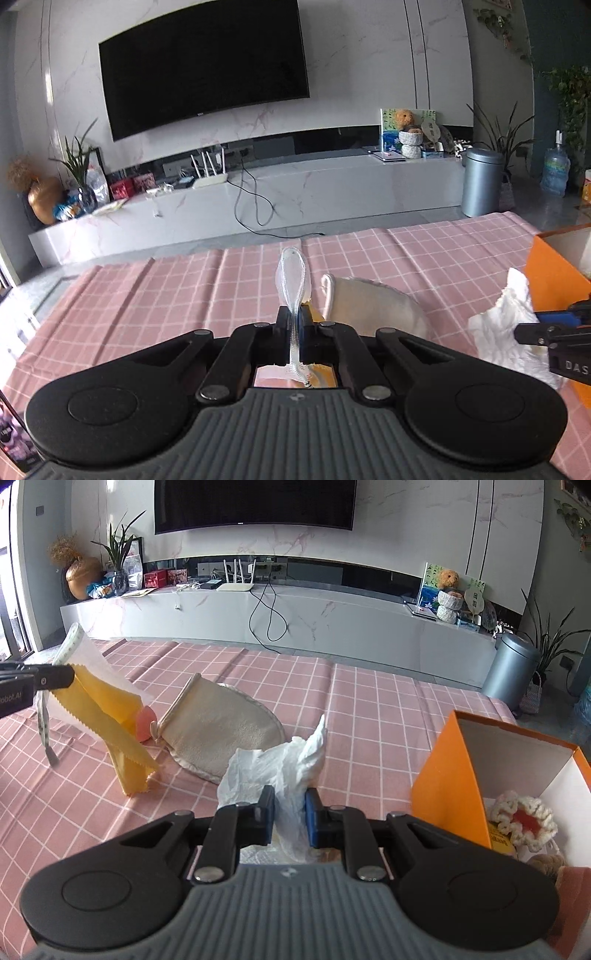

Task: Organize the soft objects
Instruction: 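Carry the tissue with the right gripper while the left gripper carries the plastic bag over the box, then open the right gripper over the box while the left gripper releases the plastic bag inside, then withdraw both grippers from the box toward the beige pad and yellow cloth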

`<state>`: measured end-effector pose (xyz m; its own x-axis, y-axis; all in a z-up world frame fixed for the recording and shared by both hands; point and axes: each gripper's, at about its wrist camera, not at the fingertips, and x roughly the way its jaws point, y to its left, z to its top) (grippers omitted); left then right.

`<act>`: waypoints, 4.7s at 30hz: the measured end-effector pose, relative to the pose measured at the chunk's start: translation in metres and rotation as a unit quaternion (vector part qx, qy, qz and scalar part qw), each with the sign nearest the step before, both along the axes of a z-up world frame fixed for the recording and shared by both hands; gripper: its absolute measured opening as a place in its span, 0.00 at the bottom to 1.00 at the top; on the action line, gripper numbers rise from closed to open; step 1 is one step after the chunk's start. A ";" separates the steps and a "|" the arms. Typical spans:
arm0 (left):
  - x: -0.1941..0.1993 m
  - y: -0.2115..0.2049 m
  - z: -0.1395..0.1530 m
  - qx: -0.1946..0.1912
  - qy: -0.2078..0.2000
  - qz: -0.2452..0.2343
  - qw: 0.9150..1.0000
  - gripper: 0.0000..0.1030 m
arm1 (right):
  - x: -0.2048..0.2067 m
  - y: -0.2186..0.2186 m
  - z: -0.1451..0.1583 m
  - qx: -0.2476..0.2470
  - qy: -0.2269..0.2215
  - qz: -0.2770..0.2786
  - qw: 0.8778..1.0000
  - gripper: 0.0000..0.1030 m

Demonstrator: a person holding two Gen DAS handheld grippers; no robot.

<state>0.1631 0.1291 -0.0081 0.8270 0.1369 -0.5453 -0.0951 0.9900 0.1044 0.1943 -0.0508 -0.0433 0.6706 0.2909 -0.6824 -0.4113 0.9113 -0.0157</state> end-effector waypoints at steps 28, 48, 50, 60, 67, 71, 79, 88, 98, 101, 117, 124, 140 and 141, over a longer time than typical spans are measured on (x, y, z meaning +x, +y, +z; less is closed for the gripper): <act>-0.079 -0.068 -0.026 -0.037 0.040 -0.095 0.994 0.02 | -0.074 -0.044 -0.016 0.031 0.039 -0.007 0.999 0.15; -0.038 -0.127 0.041 -0.038 -0.040 -0.173 0.983 0.02 | -0.066 -0.127 0.065 0.067 -0.059 -0.094 0.992 0.15; -0.031 -0.136 0.044 -0.036 -0.048 -0.186 0.981 0.02 | -0.062 -0.138 0.068 0.065 -0.063 -0.105 0.990 0.15; 0.011 -0.192 0.049 -0.026 -0.070 -0.248 0.966 0.02 | -0.027 -0.204 0.069 0.078 -0.047 -0.161 0.983 0.15; 0.039 -0.234 0.037 0.004 -0.071 -0.299 0.952 0.02 | 0.017 -0.242 0.062 0.104 -0.026 -0.184 0.977 0.15; 0.052 -0.259 0.013 0.031 -0.041 -0.325 0.944 0.02 | 0.042 -0.249 0.051 0.089 -0.018 -0.183 0.979 0.15; 0.072 -0.281 -0.036 0.061 0.033 -0.343 0.937 0.02 | 0.081 -0.256 0.011 0.061 0.012 -0.174 0.983 0.15; 0.089 -0.285 -0.051 0.036 0.113 -0.348 0.930 0.02 | 0.102 -0.251 -0.021 0.003 0.046 -0.171 0.984 0.19; 0.094 -0.277 -0.042 -0.008 0.134 -0.339 0.931 0.26 | 0.090 -0.244 -0.009 -0.040 0.015 -0.169 0.985 0.43; 0.090 -0.271 -0.034 -0.023 0.129 -0.340 0.931 0.41 | 0.082 -0.246 0.002 -0.040 0.005 -0.173 0.984 0.48; 0.028 -0.190 0.020 -0.079 0.033 -0.272 0.959 0.55 | 0.000 -0.196 0.060 0.017 -0.063 -0.153 0.986 0.66; -0.006 -0.119 0.013 -0.094 0.006 -0.179 0.979 0.55 | -0.041 -0.127 0.064 0.046 -0.085 -0.106 0.990 0.68; -0.040 -0.018 -0.065 -0.077 0.047 -0.053 0.995 0.82 | -0.032 -0.007 -0.021 0.007 0.022 -0.026 0.999 0.68; -0.041 -0.016 -0.072 -0.069 0.049 -0.047 0.995 0.82 | -0.029 -0.006 -0.025 0.005 0.028 -0.026 0.999 0.68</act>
<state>0.1220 0.1128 -0.0797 0.7746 -0.0192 -0.6321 0.0017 0.9996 -0.0282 0.1655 -0.0566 -0.0679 0.6460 0.2645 -0.7160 -0.3639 0.9313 0.0157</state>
